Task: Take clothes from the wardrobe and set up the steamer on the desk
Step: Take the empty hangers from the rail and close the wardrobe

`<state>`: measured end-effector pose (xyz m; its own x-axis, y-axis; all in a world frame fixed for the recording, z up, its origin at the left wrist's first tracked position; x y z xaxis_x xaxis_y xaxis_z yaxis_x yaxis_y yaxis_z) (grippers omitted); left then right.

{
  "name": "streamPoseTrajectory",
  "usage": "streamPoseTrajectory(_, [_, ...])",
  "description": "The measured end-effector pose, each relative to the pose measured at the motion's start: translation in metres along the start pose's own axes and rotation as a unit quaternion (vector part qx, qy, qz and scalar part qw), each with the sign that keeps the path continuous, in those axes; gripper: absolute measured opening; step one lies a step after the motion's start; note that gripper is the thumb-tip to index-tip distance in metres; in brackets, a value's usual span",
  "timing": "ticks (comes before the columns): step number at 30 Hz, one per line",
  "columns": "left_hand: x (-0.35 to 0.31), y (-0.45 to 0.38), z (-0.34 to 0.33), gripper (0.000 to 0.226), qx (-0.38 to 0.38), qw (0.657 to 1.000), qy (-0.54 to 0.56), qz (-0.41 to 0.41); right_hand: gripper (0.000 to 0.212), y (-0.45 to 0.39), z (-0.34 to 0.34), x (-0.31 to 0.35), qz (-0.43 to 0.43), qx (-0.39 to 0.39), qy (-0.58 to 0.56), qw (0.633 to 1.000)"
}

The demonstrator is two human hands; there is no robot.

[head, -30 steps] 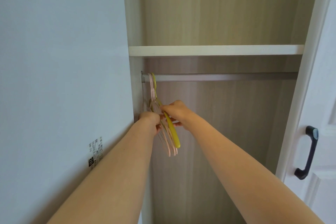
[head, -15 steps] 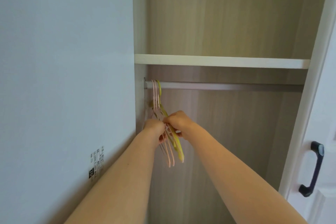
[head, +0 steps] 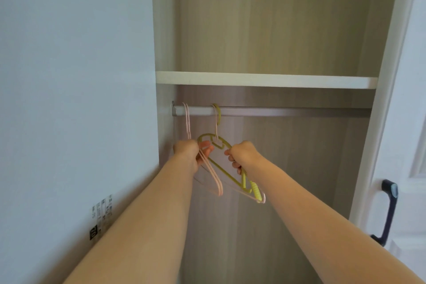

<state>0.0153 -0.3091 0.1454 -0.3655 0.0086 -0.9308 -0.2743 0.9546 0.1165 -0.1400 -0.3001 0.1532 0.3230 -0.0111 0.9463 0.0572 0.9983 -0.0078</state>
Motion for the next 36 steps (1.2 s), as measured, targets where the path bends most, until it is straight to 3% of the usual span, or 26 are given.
streamPoseTrajectory(9, [-0.015,0.025,-0.019,0.024,0.052,0.998,0.023,-0.004,0.027,-0.006,0.015,0.008,0.044,-0.063,-0.017,0.997])
streamPoseTrajectory(15, [0.002,0.053,-0.023,0.015,0.080,0.996,0.039,0.016,0.007,0.019,0.035,-0.005,0.061,-0.077,-0.016,0.995])
streamPoseTrajectory(22, [0.037,0.097,-0.032,0.015,0.110,0.989,0.091,0.026,0.012,0.059,0.064,-0.030,0.066,-0.090,0.037,0.993])
streamPoseTrajectory(31, [0.115,0.209,-0.031,0.008,0.219,0.960,0.140,0.108,0.020,0.159,0.091,-0.095,0.032,-0.085,0.027,0.996])
streamPoseTrajectory(36, [0.162,0.275,-0.010,0.013,0.232,0.958,0.109,0.132,0.019,0.237,0.096,-0.143,0.014,-0.076,0.042,0.996])
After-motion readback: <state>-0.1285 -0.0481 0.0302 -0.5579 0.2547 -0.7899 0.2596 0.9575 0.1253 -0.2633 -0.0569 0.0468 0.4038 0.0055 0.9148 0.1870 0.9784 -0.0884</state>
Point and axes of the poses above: each hand's wrist, its own y-axis away from the middle knuckle, its own z-axis out of the back of the hand, x = y × z, the point moved 5 cm from there along -y, towards the middle knuckle, and after that the axes turned 1 degree about x, right-handed, at the moved point
